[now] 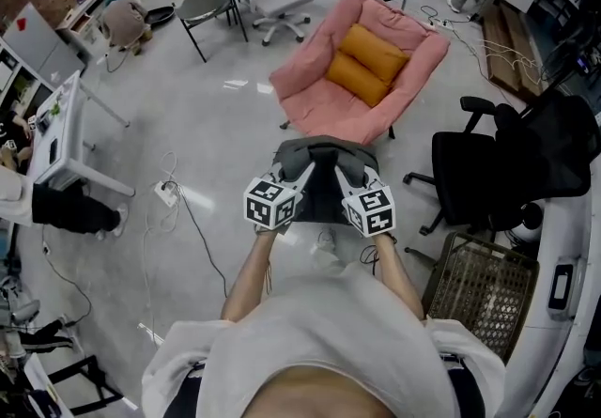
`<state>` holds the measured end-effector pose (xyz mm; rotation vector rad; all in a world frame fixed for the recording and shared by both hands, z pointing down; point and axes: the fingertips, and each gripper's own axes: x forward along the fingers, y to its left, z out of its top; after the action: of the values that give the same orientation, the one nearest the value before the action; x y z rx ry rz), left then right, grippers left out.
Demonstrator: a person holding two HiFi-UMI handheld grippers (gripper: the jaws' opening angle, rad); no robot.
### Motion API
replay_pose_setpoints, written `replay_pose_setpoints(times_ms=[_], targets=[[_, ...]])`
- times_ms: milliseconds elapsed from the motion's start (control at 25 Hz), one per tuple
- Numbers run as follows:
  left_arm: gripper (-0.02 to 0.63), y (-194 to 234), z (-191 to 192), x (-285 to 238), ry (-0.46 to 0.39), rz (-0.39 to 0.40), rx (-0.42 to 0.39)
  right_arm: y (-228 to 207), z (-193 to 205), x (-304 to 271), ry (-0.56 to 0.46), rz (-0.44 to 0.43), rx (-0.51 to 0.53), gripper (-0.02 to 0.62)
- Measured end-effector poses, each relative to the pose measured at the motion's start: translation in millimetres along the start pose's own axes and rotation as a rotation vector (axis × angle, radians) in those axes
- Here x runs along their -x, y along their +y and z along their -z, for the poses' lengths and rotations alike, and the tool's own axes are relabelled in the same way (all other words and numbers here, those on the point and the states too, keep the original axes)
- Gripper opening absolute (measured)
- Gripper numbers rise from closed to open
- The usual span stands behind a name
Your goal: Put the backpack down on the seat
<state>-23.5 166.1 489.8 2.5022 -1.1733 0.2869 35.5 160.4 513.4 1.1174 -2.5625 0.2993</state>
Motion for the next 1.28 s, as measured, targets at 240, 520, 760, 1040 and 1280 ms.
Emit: replay_pose_setpoints(times_ms=[240,520,760,1040,1280], targets=[[0.031,42,-45,-57,-0.003,-0.008,-0.005,-61,-40,-49,-0.025,-0.006,0.011,0.028],[0.031,87,-80,-107,-0.026,-0.030,-0.014,-113,-71,-100,-0.046,-0.026,0.028,0.028],[0.031,121,-92,-130,-0.031,-0.055,0.006,-133,-83,-139,-0.038,-0.053,0.033,0.028],[0.031,163,-96,-146,-0.027,-0.079,0.026,-142,-88,-183,-0.011,-0.080,0.041,0.028],[0.031,214,-111,-169,-0.038,-0.080,0.028,-157,-101,-235,0.004,-0.085,0.049,0.028]])
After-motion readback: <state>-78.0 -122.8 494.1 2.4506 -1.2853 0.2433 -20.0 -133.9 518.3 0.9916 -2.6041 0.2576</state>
